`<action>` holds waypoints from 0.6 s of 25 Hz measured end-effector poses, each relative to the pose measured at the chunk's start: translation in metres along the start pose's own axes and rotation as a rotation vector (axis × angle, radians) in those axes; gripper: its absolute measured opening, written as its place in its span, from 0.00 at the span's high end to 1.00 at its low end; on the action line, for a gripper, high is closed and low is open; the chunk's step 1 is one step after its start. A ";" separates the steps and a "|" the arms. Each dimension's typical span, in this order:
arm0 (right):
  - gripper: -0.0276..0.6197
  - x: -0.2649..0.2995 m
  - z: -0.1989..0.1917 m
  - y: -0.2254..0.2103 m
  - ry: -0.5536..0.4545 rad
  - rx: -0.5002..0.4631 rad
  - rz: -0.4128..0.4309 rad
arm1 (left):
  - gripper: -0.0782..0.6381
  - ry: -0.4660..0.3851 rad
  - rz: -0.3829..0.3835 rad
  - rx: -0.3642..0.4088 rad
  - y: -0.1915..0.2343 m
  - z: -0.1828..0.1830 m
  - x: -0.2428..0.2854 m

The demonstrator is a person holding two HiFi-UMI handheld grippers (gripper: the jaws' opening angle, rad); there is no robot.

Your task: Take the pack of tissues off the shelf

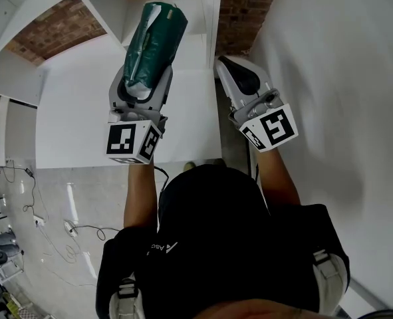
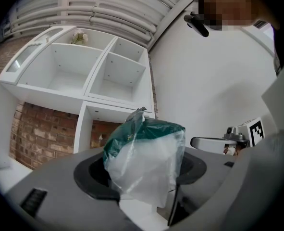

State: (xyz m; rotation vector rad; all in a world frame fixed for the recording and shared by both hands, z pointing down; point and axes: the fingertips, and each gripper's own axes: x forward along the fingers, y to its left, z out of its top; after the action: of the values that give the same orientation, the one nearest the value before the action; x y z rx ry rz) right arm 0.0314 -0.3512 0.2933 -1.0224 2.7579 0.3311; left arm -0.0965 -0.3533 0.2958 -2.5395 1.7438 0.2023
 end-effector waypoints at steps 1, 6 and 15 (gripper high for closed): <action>0.95 -0.001 0.000 0.000 0.001 -0.008 -0.003 | 0.47 0.000 0.000 0.000 0.000 0.000 0.000; 0.96 0.000 0.001 -0.001 0.013 -0.021 -0.015 | 0.47 0.002 -0.010 -0.004 -0.001 0.000 0.000; 0.96 -0.002 -0.001 -0.001 0.014 -0.027 -0.014 | 0.47 -0.003 -0.022 -0.006 -0.002 -0.003 0.005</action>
State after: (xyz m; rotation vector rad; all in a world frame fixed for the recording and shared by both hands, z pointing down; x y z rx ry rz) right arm 0.0337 -0.3510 0.2943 -1.0542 2.7649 0.3620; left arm -0.0926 -0.3573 0.2984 -2.5595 1.7166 0.2100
